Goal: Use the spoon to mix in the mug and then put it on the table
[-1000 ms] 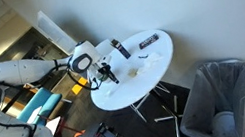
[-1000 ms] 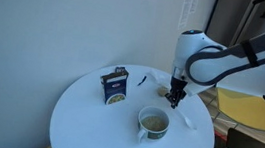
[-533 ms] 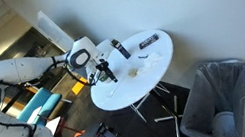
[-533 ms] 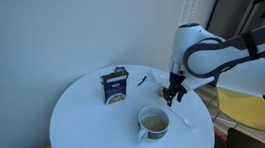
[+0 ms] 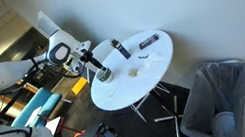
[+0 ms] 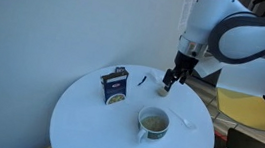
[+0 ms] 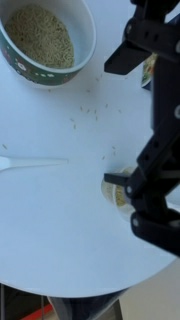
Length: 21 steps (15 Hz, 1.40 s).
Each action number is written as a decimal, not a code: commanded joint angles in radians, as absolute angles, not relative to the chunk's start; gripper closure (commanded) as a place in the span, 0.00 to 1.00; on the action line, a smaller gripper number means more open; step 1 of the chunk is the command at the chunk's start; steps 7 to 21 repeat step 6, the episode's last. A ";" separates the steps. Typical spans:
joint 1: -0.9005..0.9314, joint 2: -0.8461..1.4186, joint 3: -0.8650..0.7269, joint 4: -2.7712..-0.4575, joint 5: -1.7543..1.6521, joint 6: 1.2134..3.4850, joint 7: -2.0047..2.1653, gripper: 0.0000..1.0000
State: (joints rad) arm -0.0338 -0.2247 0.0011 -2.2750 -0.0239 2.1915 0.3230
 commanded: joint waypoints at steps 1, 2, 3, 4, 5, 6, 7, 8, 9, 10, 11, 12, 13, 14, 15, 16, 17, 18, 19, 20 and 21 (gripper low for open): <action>-0.035 -0.340 0.023 -2.336 -0.027 2.225 0.335 0.00; -0.035 -0.357 0.027 -2.343 -0.020 2.232 0.330 0.00; -0.041 -0.305 0.024 -2.296 -0.021 2.191 0.320 0.00; -0.041 -0.318 0.026 -2.299 -0.020 2.190 0.320 0.00; -0.042 -0.320 0.026 -2.299 -0.020 2.190 0.320 0.00; -0.042 -0.317 0.026 -2.299 -0.020 2.190 0.320 0.00; -0.042 -0.317 0.026 -2.299 -0.020 2.190 0.320 0.00; -0.042 -0.317 0.026 -2.299 -0.020 2.190 0.320 0.00; -0.042 -0.317 0.026 -2.299 -0.020 2.190 0.320 0.00; -0.042 -0.317 0.026 -2.299 -0.020 2.190 0.320 0.00; -0.042 -0.317 0.026 -2.299 -0.020 2.190 0.320 0.00; -0.042 -0.317 0.026 -2.299 -0.020 2.190 0.320 0.00; -0.042 -0.317 0.026 -2.299 -0.020 2.190 0.320 0.00; -0.042 -0.317 0.026 -2.299 -0.020 2.190 0.320 0.00; -0.042 -0.317 0.026 -2.299 -0.020 2.190 0.320 0.00; -0.042 -0.317 0.026 -2.299 -0.020 2.190 0.320 0.00; -0.042 -0.317 0.026 -2.299 -0.020 2.190 0.320 0.00; -0.042 -0.317 0.026 -2.299 -0.020 2.190 0.320 0.00; -0.042 -0.317 0.026 -2.299 -0.020 2.190 0.320 0.00; -0.042 -0.317 0.026 -2.299 -0.020 2.190 0.320 0.00; -0.042 -0.317 0.026 -2.299 -0.020 2.190 0.320 0.00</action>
